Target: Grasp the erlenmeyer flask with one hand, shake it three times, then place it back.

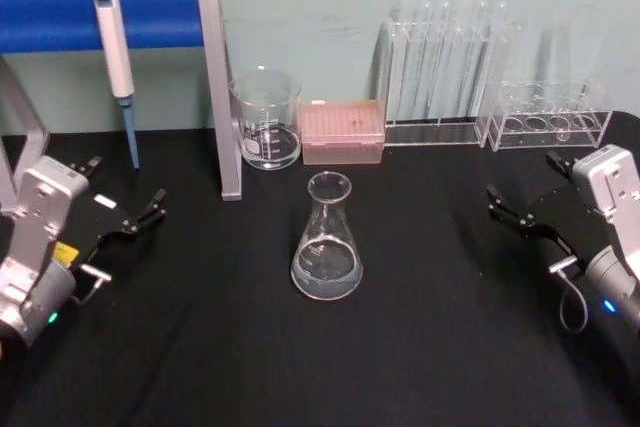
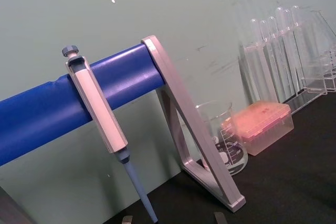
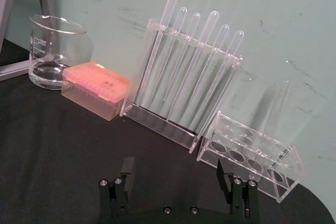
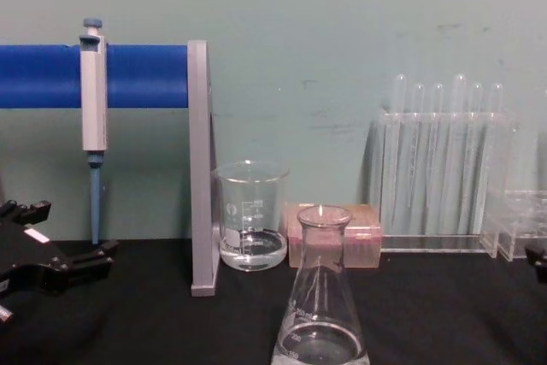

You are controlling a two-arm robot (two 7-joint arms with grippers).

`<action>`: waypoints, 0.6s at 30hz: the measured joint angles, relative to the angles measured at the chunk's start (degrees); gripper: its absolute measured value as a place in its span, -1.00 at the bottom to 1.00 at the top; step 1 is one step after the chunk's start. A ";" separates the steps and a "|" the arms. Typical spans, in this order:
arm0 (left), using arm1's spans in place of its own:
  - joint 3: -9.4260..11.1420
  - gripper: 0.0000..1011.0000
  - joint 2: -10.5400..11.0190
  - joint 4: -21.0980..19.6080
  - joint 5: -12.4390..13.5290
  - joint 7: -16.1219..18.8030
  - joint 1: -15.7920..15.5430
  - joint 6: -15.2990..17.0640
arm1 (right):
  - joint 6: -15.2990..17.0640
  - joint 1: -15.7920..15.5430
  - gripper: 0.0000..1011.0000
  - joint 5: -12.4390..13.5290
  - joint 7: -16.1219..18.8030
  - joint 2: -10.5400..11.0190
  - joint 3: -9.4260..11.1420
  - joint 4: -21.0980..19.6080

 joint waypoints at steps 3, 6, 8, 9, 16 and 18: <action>0.00 0.98 0.00 0.00 0.00 0.00 0.00 0.00 | -0.10 -0.09 0.98 0.03 0.34 -0.02 0.29 0.01; 0.00 0.98 0.00 0.00 0.00 0.00 0.00 0.00 | -0.38 -0.46 0.98 1.04 1.96 -0.05 1.12 -0.21; 0.00 0.98 0.00 0.00 0.00 0.00 0.00 0.00 | -0.48 -0.82 0.98 2.06 3.36 -0.03 1.70 -0.59; 0.00 0.98 0.00 0.00 0.00 0.00 0.00 0.00 | -0.48 -0.96 0.98 2.49 3.81 -0.02 1.93 -0.75; 0.00 0.98 0.00 0.00 0.00 0.00 0.00 0.00 | 0.21 -2.38 0.98 7.74 10.02 0.38 3.89 -2.45; 0.00 0.98 0.00 0.00 0.00 0.00 0.00 0.00 | 0.52 -2.82 0.98 9.51 12.58 0.64 4.30 -3.08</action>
